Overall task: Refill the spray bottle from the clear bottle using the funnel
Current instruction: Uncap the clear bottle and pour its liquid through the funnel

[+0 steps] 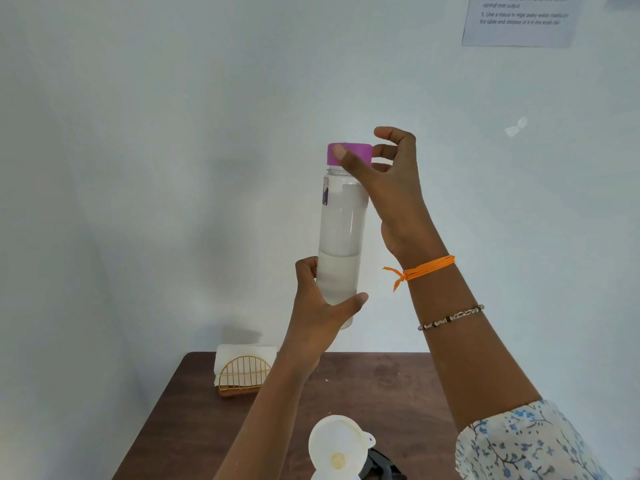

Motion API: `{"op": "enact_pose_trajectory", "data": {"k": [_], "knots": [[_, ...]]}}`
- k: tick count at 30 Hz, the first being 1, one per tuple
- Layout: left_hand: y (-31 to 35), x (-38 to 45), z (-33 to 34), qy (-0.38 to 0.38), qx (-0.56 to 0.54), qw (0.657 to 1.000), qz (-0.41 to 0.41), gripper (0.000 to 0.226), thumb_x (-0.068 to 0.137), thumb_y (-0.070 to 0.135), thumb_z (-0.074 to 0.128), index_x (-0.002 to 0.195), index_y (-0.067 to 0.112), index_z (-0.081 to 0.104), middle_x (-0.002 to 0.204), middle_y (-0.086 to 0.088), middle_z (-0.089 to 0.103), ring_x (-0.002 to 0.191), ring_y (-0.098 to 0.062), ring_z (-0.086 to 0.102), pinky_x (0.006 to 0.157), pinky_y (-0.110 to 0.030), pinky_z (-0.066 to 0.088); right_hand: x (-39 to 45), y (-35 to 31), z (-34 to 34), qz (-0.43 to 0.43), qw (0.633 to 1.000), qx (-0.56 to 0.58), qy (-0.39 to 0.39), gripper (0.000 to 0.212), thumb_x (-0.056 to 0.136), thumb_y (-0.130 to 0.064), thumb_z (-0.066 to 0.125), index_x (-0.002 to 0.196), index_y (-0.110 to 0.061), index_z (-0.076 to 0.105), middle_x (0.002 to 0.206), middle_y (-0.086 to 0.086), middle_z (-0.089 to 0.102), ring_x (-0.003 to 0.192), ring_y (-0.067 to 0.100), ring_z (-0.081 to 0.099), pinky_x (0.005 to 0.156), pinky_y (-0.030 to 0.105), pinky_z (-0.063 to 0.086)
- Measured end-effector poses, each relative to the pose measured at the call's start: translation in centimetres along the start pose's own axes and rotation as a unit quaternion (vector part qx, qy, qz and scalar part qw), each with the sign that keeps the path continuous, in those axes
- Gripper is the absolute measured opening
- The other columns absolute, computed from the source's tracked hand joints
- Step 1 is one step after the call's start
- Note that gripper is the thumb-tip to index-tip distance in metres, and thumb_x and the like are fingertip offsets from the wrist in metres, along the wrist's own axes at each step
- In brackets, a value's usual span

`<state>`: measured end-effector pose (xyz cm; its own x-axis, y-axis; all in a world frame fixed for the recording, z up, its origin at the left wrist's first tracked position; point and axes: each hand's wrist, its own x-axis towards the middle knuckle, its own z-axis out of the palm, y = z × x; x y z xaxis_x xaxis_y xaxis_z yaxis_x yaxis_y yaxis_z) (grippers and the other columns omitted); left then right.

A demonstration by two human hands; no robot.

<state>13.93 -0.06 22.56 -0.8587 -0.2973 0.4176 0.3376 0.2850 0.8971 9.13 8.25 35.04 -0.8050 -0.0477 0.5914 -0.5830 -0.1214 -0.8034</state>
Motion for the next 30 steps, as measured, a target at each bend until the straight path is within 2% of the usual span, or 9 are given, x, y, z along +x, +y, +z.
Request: {"op": "enact_pose_trajectory", "data": {"k": [3, 7, 10, 12, 14, 17, 22, 26, 30], "knots": [[0.0, 0.0, 0.0, 0.000, -0.001, 1.000, 0.000, 0.064, 0.074, 0.021, 0.076, 0.111, 0.032, 0.025, 0.094, 0.022, 0.037, 0.087, -0.002, 0.047, 0.062, -0.005, 0.042, 0.1, -0.1, -0.2, -0.001, 1.000, 0.008, -0.001, 0.056, 0.079, -0.028, 0.071, 0.123, -0.021, 0.038, 0.105, 0.004, 0.057, 0.105, 0.020, 0.056, 0.086, 0.029, 0.049], [0.1, 0.1, 0.0, 0.000, 0.001, 1.000, -0.001, 0.064, 0.074, 0.021, 0.076, 0.111, 0.032, 0.024, 0.095, 0.020, 0.037, 0.086, -0.002, 0.047, 0.064, -0.006, 0.043, 0.2, -0.3, -0.6, 0.031, 0.998, 0.051, -0.035, 0.032, 0.092, -0.026, 0.050, 0.123, -0.018, 0.042, 0.097, -0.006, 0.056, 0.087, 0.001, 0.055, 0.078, 0.023, 0.045], [0.1, 0.2, 0.2, -0.002, 0.007, 1.000, -0.005, 0.064, 0.075, 0.022, 0.076, 0.111, 0.033, 0.024, 0.097, 0.018, 0.037, 0.086, -0.001, 0.047, 0.072, -0.009, 0.044, 0.3, -0.2, -0.4, 0.026, 0.999, 0.019, -0.036, 0.044, 0.087, -0.038, 0.058, 0.125, -0.021, 0.040, 0.107, -0.006, 0.054, 0.097, 0.005, 0.056, 0.083, 0.027, 0.048], [0.1, 0.1, 0.3, -0.003, 0.015, 1.000, -0.007, 0.064, 0.075, 0.023, 0.076, 0.111, 0.033, 0.024, 0.094, 0.021, 0.036, 0.086, -0.001, 0.047, 0.065, -0.005, 0.043, 0.3, 0.0, -0.1, 0.003, 0.999, -0.018, -0.028, 0.056, 0.079, -0.040, 0.068, 0.124, -0.024, 0.039, 0.112, -0.001, 0.052, 0.106, 0.016, 0.054, 0.086, 0.030, 0.050], [0.0, 0.1, 0.4, -0.004, 0.023, 1.000, -0.009, 0.064, 0.075, 0.024, 0.076, 0.111, 0.034, 0.023, 0.092, 0.025, 0.035, 0.085, 0.000, 0.046, 0.054, -0.002, 0.040, 0.3, 0.1, -0.1, -0.012, 0.999, -0.033, -0.017, 0.060, 0.076, -0.035, 0.073, 0.125, -0.025, 0.039, 0.106, -0.001, 0.052, 0.103, 0.017, 0.054, 0.083, 0.027, 0.051], [-0.1, 0.1, 0.4, -0.006, 0.020, 1.000, -0.016, 0.064, 0.075, 0.025, 0.075, 0.111, 0.034, 0.024, 0.092, 0.025, 0.034, 0.085, 0.001, 0.046, 0.053, -0.002, 0.038, 0.5, 0.3, -0.4, -0.022, 0.999, -0.025, -0.028, 0.050, 0.080, -0.028, 0.068, 0.125, -0.028, 0.046, 0.100, 0.006, 0.058, 0.094, 0.020, 0.058, 0.082, 0.027, 0.052], [-0.1, 0.3, 0.4, -0.005, 0.026, 0.999, -0.019, 0.063, 0.075, 0.026, 0.075, 0.111, 0.034, 0.024, 0.092, 0.024, 0.035, 0.085, 0.001, 0.045, 0.058, -0.001, 0.037, 0.4, 0.2, -0.6, -0.036, 0.997, 0.047, -0.050, 0.028, 0.088, -0.010, 0.057, 0.116, -0.013, 0.061, 0.116, 0.007, 0.063, 0.104, 0.016, 0.060, 0.085, 0.020, 0.051], [-0.3, 0.4, 0.3, -0.007, 0.029, 1.000, -0.012, 0.062, 0.074, 0.026, 0.076, 0.111, 0.034, 0.026, 0.093, 0.025, 0.038, 0.086, 0.001, 0.046, 0.053, 0.000, 0.040, 0.4, 0.4, -1.0, -0.045, 0.995, 0.082, -0.028, 0.029, 0.087, -0.006, 0.057, 0.115, -0.010, 0.062, 0.114, 0.007, 0.064, 0.104, 0.015, 0.060, 0.086, 0.020, 0.050], [-0.8, 0.3, 0.3, -0.011, 0.018, 1.000, -0.021, 0.060, 0.074, 0.026, 0.076, 0.111, 0.034, 0.029, 0.095, 0.025, 0.040, 0.089, 0.001, 0.047, 0.058, -0.003, 0.039, 0.4, 0.8, -1.4, -0.041, 0.990, 0.138, 0.011, 0.032, 0.088, -0.007, 0.056, 0.119, -0.008, 0.060, 0.111, 0.003, 0.065, 0.100, 0.010, 0.060, 0.087, 0.019, 0.048]]}}
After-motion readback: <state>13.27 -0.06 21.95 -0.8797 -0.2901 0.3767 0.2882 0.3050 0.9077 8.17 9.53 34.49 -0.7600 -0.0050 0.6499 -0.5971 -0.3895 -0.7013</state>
